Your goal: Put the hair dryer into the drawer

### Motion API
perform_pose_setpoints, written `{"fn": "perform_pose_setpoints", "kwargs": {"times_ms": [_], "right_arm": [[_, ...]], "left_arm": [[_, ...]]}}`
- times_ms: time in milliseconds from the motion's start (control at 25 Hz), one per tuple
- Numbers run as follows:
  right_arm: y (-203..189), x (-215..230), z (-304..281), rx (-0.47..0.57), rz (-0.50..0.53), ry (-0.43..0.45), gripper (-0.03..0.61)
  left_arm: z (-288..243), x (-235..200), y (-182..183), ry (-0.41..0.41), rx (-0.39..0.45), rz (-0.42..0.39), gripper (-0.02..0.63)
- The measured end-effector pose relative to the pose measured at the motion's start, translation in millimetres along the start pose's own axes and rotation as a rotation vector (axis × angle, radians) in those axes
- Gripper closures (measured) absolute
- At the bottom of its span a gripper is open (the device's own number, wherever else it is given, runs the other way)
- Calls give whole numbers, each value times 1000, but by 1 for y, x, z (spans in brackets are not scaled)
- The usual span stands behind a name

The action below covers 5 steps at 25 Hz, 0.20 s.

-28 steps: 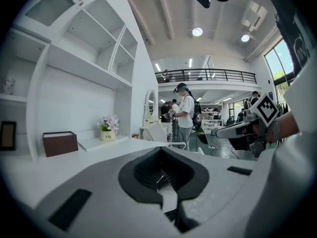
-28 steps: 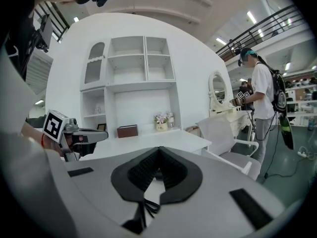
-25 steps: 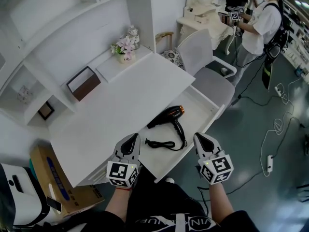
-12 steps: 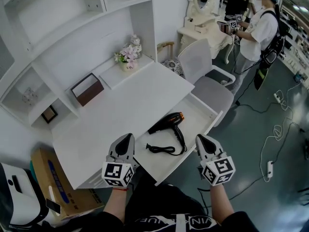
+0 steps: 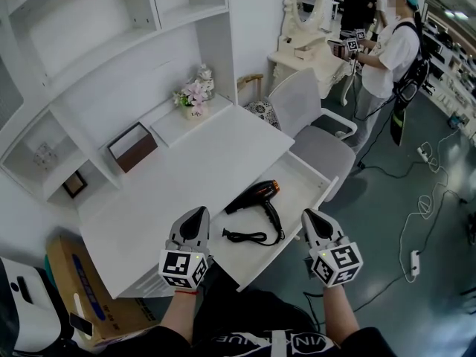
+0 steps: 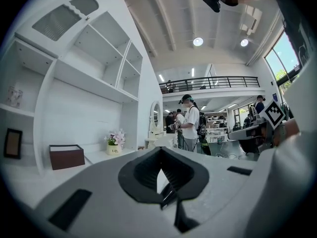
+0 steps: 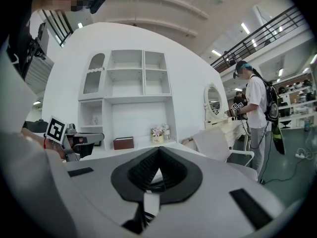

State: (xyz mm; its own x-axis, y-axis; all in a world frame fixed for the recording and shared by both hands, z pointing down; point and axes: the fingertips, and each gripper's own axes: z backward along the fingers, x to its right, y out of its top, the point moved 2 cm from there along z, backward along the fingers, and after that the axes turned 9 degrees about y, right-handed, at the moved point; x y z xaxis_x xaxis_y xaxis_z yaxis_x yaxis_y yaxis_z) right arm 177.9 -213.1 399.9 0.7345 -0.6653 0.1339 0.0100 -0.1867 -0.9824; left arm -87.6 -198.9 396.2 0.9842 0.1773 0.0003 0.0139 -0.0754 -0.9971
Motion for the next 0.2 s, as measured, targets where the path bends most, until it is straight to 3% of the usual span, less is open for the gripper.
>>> {"fn": "perform_pose_setpoints", "kwargs": {"times_ms": [200], "right_arm": [[1,6,2,13,-26,-12,575]], "left_arm": [[-7,4,3,-12,6,-3,609]]}}
